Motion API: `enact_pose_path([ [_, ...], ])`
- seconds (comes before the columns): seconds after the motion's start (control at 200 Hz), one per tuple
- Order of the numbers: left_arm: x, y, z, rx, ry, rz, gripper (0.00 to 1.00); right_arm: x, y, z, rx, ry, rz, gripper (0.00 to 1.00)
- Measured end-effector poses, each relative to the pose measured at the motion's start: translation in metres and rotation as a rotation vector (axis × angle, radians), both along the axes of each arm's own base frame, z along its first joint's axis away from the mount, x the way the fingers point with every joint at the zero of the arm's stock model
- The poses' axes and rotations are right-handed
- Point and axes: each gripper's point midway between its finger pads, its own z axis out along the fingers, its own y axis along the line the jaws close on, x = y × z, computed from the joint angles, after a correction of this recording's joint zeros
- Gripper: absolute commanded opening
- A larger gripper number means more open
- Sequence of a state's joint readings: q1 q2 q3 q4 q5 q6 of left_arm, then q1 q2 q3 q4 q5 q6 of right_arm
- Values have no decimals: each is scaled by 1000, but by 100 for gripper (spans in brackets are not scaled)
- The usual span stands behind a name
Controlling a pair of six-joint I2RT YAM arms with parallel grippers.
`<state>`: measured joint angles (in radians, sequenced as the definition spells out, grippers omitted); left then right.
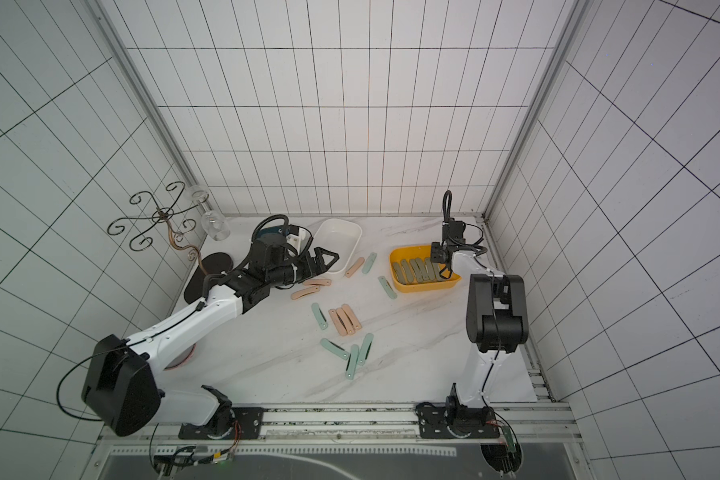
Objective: Place the fruit knives into the storage box by color
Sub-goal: Place the fruit knife in the storage box, then adjust the storage box at the center of the board.
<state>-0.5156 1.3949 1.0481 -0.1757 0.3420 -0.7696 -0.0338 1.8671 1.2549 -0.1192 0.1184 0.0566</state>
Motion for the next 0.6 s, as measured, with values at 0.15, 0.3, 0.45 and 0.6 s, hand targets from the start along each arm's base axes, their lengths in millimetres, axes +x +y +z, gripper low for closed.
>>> enact_pose_path([
  [0.15,0,0,0,0,-1,-1,97,-1,-8,-1,45,-3,-28,56],
  [0.3,0,0,0,3,-2,-2,97,-1,-9,-1,89,-7,-41,54],
  [0.45,-2,2,3,9,-15,-2,97,-2,1,10,154,-29,-24,54],
  [0.6,-4,5,10,13,-35,3,97,-10,19,72,222,-149,29,54],
])
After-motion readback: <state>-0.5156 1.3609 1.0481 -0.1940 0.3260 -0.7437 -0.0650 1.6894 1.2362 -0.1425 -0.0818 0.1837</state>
